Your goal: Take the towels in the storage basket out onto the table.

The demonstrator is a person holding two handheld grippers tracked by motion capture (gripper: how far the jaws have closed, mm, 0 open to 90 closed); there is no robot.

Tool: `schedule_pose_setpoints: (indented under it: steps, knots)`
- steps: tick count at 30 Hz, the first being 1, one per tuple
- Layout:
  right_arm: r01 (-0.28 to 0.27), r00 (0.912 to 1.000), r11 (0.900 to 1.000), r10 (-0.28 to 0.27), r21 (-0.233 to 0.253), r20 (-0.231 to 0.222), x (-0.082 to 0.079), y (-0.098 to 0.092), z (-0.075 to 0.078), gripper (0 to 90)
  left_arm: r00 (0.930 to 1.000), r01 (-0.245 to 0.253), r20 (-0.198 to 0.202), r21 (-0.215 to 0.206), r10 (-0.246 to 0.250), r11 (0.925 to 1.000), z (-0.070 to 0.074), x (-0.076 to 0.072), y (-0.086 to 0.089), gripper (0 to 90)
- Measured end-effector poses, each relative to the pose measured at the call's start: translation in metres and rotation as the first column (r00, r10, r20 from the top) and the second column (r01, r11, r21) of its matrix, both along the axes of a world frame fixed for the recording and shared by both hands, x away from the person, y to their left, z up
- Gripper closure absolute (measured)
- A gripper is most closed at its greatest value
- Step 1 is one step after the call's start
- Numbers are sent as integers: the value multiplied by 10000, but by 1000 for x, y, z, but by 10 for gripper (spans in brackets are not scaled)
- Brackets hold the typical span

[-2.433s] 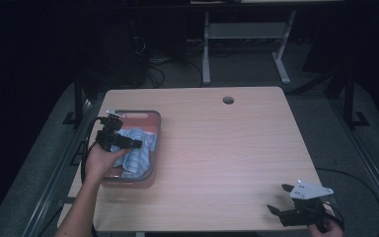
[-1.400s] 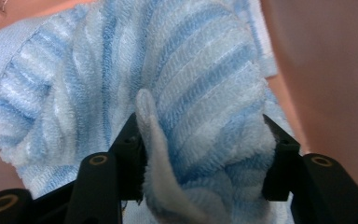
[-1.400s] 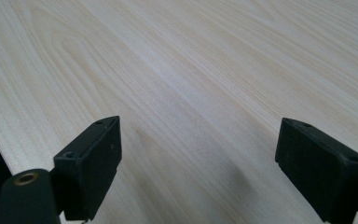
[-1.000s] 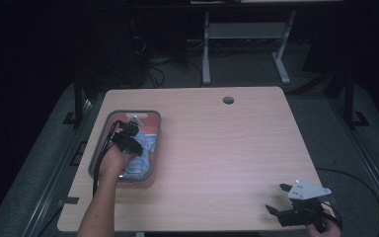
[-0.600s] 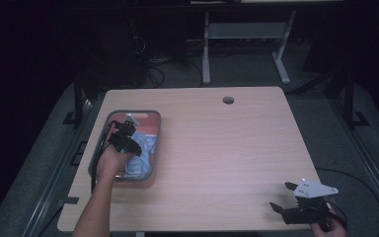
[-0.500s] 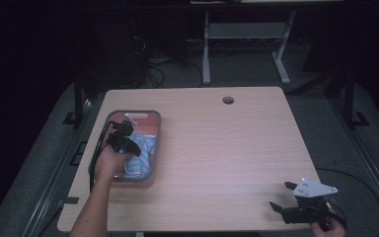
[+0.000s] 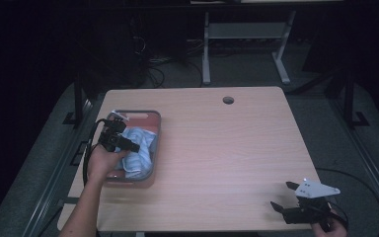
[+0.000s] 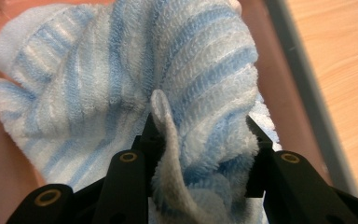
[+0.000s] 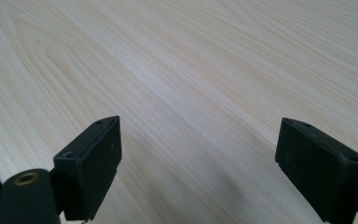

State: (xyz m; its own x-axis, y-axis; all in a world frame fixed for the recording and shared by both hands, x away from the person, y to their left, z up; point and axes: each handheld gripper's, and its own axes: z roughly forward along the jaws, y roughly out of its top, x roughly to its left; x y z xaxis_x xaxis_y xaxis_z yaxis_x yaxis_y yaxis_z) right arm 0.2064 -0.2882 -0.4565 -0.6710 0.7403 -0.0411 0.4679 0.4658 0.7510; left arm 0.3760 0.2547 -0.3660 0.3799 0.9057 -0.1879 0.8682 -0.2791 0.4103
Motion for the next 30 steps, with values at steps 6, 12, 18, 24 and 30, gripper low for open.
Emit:
schedule_pose_setpoints:
  steps: [6,12,18,24,30]
  knots:
    - [-141,9999,9999,141,89,-3,0,5,2,138,9997,-36,225,-167,39,9999,8,-4,2,620]
    - [-88,10000,10000,88,35,12,0,5,2,138,9986,-81,517,-761,121,9971,17,-9,8,616]
    - [27,10000,10000,-27,74,-5,1,2,1,138,9968,-232,730,-1276,327,9916,29,-13,16,617]
    - [88,10000,9999,-88,91,-1,0,1,2,138,9939,-348,974,-1626,511,9861,42,-16,22,617]
    - [88,10000,9999,-88,94,46,0,1,3,138,9905,-377,1231,-1880,616,9814,55,-18,24,617]
